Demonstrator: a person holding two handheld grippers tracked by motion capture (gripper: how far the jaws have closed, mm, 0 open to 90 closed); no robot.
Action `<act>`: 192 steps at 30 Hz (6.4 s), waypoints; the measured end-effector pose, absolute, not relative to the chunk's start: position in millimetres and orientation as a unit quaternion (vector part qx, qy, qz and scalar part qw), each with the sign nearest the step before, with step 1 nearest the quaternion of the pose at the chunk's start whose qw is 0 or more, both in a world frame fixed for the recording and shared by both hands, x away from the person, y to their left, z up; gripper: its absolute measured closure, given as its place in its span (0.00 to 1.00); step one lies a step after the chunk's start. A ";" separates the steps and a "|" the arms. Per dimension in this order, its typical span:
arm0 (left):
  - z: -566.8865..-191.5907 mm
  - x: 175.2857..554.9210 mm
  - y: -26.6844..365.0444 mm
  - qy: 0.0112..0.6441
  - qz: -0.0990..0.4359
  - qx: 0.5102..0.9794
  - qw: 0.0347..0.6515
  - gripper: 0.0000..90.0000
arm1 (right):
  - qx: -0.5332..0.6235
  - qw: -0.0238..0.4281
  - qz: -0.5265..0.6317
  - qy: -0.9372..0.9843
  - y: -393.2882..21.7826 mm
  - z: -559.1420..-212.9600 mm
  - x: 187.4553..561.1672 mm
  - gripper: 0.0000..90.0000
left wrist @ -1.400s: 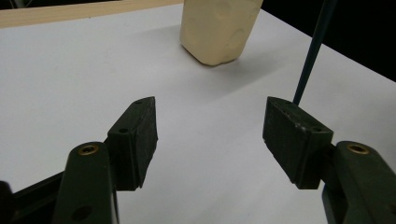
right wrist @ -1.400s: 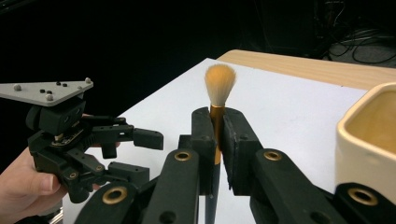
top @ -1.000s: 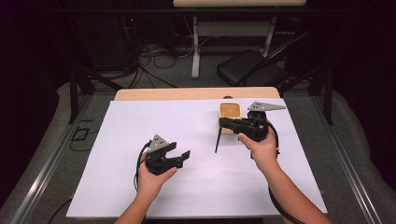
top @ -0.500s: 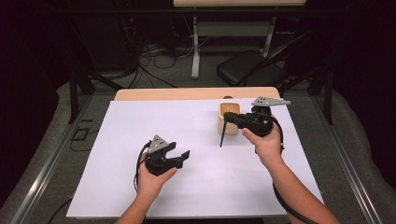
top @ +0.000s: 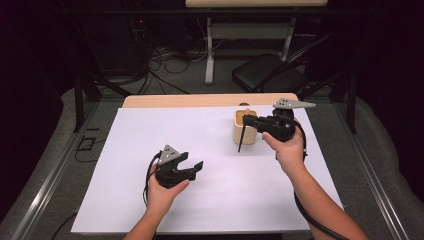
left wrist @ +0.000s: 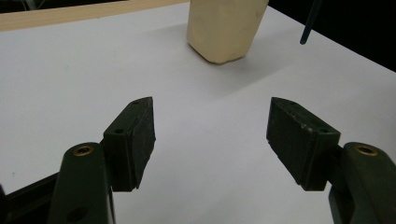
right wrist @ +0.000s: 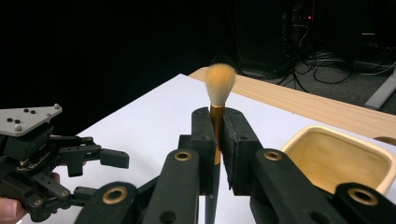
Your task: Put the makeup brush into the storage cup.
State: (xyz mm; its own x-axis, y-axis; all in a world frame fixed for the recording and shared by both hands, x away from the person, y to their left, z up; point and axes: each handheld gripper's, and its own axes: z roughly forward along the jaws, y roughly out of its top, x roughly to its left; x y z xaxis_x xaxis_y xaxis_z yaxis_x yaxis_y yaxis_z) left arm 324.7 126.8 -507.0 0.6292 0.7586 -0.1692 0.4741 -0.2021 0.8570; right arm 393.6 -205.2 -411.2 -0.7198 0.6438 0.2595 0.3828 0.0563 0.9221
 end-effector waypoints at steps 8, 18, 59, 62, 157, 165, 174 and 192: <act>-506.8 324.5 126.8 0.405 0.146 0.761 0.485 0.36 | 0.357 0.119 0.586 0.718 -207.4 -404.6 397.7 0.93; -506.9 324.4 127.2 0.406 0.144 0.760 0.486 0.36 | 0.365 0.133 0.584 0.713 -211.9 -393.9 409.2 0.93; -507.6 325.0 128.8 0.408 0.138 0.759 0.487 0.36 | 0.414 0.159 0.565 0.696 -222.1 -373.8 455.0 0.93; -508.0 325.1 128.7 0.409 0.138 0.760 0.486 0.36 | 0.415 0.162 0.563 0.697 -221.6 -372.8 456.9 0.93; -508.7 323.5 129.9 0.412 0.138 0.758 0.486 0.36 | 0.459 0.175 0.525 0.695 -224.9 -425.1 477.8 0.93; -509.1 323.6 129.8 0.413 0.138 0.758 0.486 0.36 | 0.462 0.174 0.521 0.697 -223.5 -432.5 477.4 0.93; -509.5 323.7 129.5 0.413 0.137 0.759 0.485 0.36 | 0.463 0.173 0.520 0.697 -223.6 -438.7 476.6 0.93; -511.3 325.8 128.0 0.416 0.132 0.759 0.484 0.36 | 0.467 0.170 0.514 0.699 -224.0 -451.2 476.0 0.93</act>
